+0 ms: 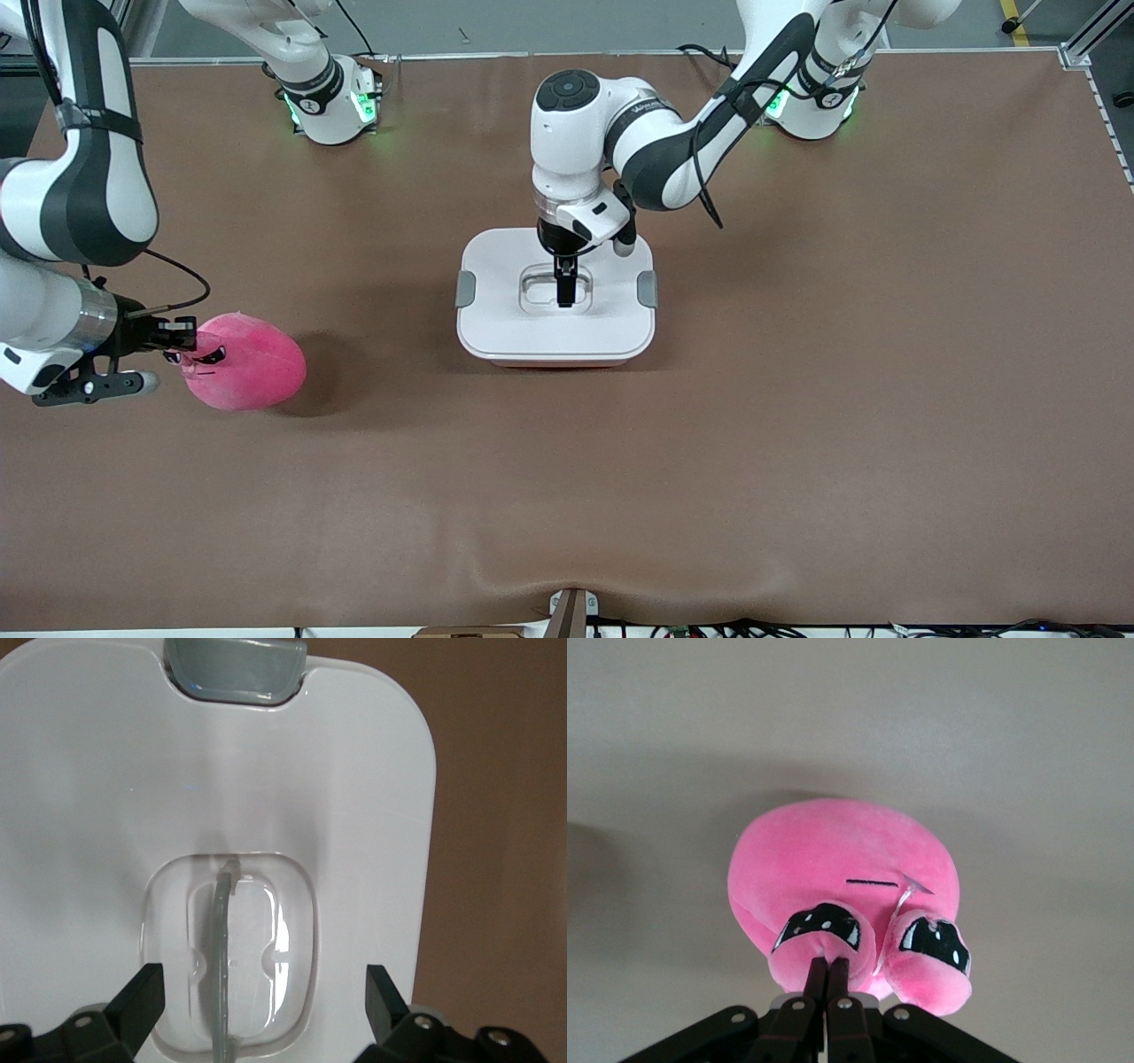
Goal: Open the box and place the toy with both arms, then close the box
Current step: 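Close the left gripper on the lid handle while the right gripper lifts the toy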
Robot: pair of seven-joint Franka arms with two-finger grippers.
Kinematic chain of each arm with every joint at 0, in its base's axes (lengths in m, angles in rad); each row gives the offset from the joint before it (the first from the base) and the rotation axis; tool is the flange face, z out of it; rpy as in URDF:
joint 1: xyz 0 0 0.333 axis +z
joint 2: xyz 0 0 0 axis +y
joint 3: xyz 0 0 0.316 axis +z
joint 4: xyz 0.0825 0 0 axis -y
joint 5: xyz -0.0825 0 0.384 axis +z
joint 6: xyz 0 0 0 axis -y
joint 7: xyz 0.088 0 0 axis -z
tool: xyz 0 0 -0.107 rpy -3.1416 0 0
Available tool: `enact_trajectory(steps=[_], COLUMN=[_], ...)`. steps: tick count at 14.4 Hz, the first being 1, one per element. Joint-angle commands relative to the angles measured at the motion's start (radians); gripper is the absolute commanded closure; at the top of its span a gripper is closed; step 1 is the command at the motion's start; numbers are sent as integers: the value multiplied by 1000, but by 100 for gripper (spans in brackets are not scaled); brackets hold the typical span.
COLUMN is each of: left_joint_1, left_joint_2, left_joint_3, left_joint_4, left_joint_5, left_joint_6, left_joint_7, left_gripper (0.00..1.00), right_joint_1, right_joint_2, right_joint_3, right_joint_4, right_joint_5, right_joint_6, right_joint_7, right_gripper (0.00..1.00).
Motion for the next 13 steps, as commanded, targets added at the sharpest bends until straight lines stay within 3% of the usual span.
enact_trajectory(steps=[1,4,7,13], left_joint_1=[-21,-38,-42,-44], left_joint_2=[20,31,49,51], left_joint_3=[3,3,4,7], left_joint_4=[24,24,27,36], left_joint_5=[50,48,48,77], left_joint_6=[9,9,9,9], left_joint_7=[-122,-122,-122,-114], left_gripper=[0,0,0,36], right_joint_1=[31,35,35,28], right_joint_2=[-20,-28,-28,-30], right_joint_3=[1,1,1,-1], right_joint_4=[39,47,47,50], right_joint_5=[-15,-3,-1,-1], right_joint_6=[-53,-83,-86,-86], right_joint_7=[-11,-131,-130,-142], right_gripper=[100,100,100,100])
